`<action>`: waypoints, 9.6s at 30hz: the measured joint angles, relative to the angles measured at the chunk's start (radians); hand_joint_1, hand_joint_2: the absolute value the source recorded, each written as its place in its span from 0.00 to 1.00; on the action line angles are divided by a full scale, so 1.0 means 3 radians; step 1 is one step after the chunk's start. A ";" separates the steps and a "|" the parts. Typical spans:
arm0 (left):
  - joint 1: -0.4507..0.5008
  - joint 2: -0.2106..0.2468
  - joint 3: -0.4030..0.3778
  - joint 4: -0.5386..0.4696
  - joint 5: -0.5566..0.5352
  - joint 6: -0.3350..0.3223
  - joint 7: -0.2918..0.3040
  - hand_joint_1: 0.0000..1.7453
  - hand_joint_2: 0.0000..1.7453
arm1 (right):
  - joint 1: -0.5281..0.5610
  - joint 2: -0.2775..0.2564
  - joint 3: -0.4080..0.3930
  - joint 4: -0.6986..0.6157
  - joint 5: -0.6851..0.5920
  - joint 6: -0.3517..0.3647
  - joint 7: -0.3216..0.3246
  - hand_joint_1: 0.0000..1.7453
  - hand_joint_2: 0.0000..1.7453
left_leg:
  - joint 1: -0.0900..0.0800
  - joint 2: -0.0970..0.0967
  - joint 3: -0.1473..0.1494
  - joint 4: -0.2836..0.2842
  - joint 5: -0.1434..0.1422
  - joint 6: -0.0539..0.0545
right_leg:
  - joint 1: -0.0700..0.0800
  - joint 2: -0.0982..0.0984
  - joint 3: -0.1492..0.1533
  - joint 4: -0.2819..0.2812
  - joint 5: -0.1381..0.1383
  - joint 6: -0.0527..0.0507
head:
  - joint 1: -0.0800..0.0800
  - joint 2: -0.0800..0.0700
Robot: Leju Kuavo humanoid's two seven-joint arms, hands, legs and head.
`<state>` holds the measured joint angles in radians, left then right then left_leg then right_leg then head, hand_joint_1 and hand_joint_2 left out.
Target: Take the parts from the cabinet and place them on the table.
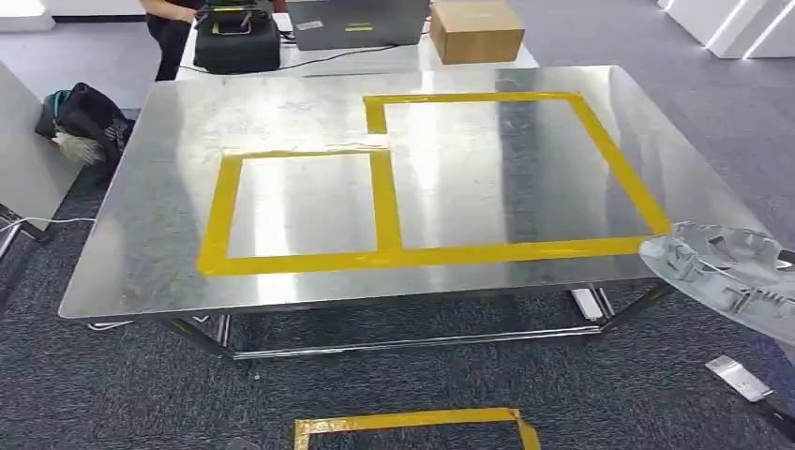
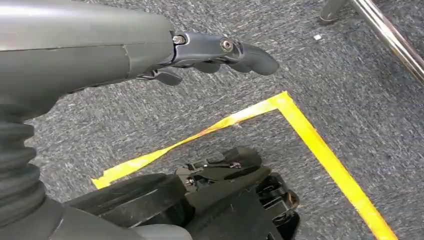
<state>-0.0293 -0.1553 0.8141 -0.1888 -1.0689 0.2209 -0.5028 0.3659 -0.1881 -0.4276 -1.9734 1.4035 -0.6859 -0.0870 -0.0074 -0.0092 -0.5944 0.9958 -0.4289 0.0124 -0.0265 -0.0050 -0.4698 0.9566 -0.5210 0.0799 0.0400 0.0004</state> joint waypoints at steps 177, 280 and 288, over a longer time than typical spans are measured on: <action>-0.0115 0.0056 0.0223 -0.0006 0.0033 0.0008 0.0153 0.00 0.00 | -0.1347 -0.0866 0.2693 0.1395 0.0563 0.0299 0.1442 0.00 0.00 | -0.0017 -0.0031 -0.0013 -0.0017 0.0062 0.0013 | -0.0010 0.0034 0.0079 -0.0025 -0.0042 0.0006 | 0.0043 -0.0001; -0.0158 0.0070 0.0209 -0.0013 -0.0141 0.0247 0.0224 0.00 0.00 | -0.1191 -0.0502 0.2480 0.1551 0.0260 0.0501 0.0654 0.00 0.00 | 0.0018 -0.0008 -0.0422 0.0932 -0.0511 -0.0137 | 0.0050 -0.0017 -0.0294 0.0069 0.0286 -0.0192 | -0.0003 -0.0001; -0.0196 0.0053 0.0207 -0.0015 -0.0146 0.0237 0.0224 0.00 0.00 | -0.0994 -0.0582 0.2337 0.1324 0.0111 0.0546 0.0617 0.00 0.00 | 0.0074 -0.0013 0.0397 -0.0056 -0.0303 -0.0111 | 0.0018 -0.0022 -0.0584 0.0154 0.0527 -0.0019 | -0.0014 -0.0001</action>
<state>-0.0883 -0.1392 0.8763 -0.1934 -1.1128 0.2918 -0.4356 0.0676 -0.3628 0.2736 -1.5762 1.4367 -0.5222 0.0980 0.0147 -0.0131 -0.4753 0.9789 -0.5196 -0.0209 -0.0212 -0.0117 -0.6449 1.0028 -0.3630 0.0742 0.0359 0.0000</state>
